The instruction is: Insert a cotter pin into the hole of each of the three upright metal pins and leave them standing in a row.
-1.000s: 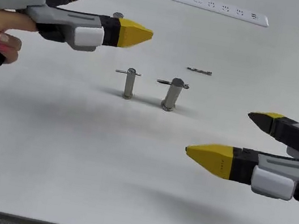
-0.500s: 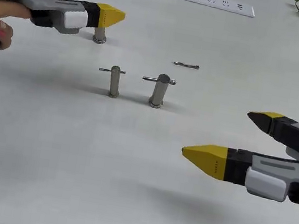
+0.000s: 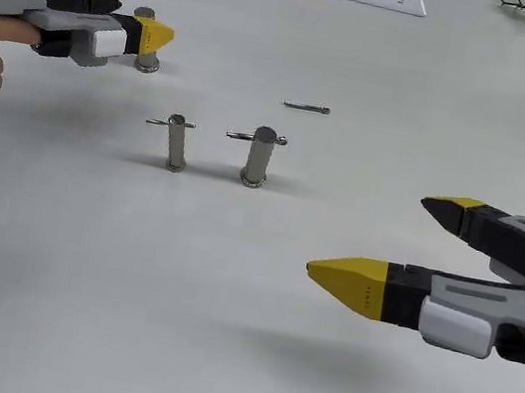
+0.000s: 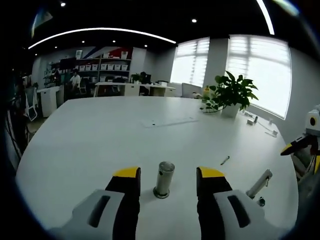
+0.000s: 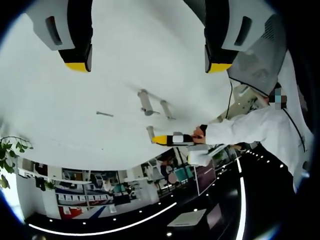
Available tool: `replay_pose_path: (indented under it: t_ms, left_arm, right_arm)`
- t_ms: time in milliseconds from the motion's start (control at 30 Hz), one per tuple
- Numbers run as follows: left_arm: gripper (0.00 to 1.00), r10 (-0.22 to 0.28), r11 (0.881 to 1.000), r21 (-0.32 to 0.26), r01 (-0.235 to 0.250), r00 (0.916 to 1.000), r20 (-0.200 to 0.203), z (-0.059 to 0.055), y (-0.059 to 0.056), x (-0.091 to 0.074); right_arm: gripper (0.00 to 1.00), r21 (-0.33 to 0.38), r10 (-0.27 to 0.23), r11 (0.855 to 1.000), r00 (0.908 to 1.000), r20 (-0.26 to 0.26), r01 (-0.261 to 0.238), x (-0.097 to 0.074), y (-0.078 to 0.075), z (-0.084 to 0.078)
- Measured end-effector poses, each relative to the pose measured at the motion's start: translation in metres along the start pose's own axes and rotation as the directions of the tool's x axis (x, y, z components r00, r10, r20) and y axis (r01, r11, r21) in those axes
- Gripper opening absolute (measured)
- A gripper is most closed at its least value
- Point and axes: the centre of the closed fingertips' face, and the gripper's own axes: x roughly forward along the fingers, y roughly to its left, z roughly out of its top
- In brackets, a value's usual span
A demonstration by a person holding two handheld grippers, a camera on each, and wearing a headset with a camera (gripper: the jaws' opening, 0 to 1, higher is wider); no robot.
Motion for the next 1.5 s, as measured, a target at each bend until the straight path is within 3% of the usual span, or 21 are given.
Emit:
replay_pose_path:
  t_ms: [67,500,600,800,867,900,1233,1367,1500]
  left_arm:
    - [0.36,-0.007,1.0,-0.005,0.007,0.9999,-0.011,-0.003,-0.005,0.001]
    - [0.14,0.032,0.999,0.022,-0.032,0.9988,-0.036,-0.009,-0.003,0.009]
    - [0.11,0.04,0.995,0.093,-0.034,0.9972,-0.064,-0.015,-0.003,0.01]
    - [0.11,0.049,0.992,0.118,-0.041,0.9966,-0.067,-0.015,-0.007,0.008]
    - [0.1,0.042,0.994,0.103,-0.035,0.9969,-0.067,-0.015,-0.008,0.007]
    - [0.1,0.037,0.997,0.065,-0.033,0.9973,-0.063,-0.015,-0.009,0.007]
    - [0.09,0.078,0.996,0.052,-0.074,0.9944,-0.071,-0.014,-0.01,0.003]
    - [0.09,0.063,0.998,0.027,-0.062,0.9968,-0.049,-0.004,-0.017,-0.006]
    - [0.09,0.086,0.996,0.026,-0.085,0.996,-0.025,0.011,-0.022,-0.021]
  right_arm:
    - [0.91,0.004,-0.001,1.0,1.0,-0.003,0.001,0.001,0.0,-0.001]
    - [0.89,0.019,0.014,1.0,0.9995,-0.029,-0.013,0.006,0.004,-0.011]
    - [0.89,0.024,0.015,1.0,0.999,-0.041,-0.014,0.006,0.002,-0.014]
    - [0.87,0.023,0.022,0.999,0.999,-0.038,-0.022,0.006,0.003,-0.014]
    - [0.86,0.022,0.025,0.999,0.9989,-0.041,-0.024,0.006,0.003,-0.015]
    - [0.86,0.02,0.027,0.999,0.9987,-0.043,-0.026,0.006,0.003,-0.016]
    - [0.86,0.012,0.03,0.999,0.9986,-0.045,-0.03,0.002,0.005,-0.015]
    - [0.85,0.014,0.027,1.0,0.9988,-0.041,-0.026,0.001,0.004,-0.015]
    - [0.85,0.013,0.03,0.999,0.9986,-0.043,-0.03,0.0,0.006,-0.015]
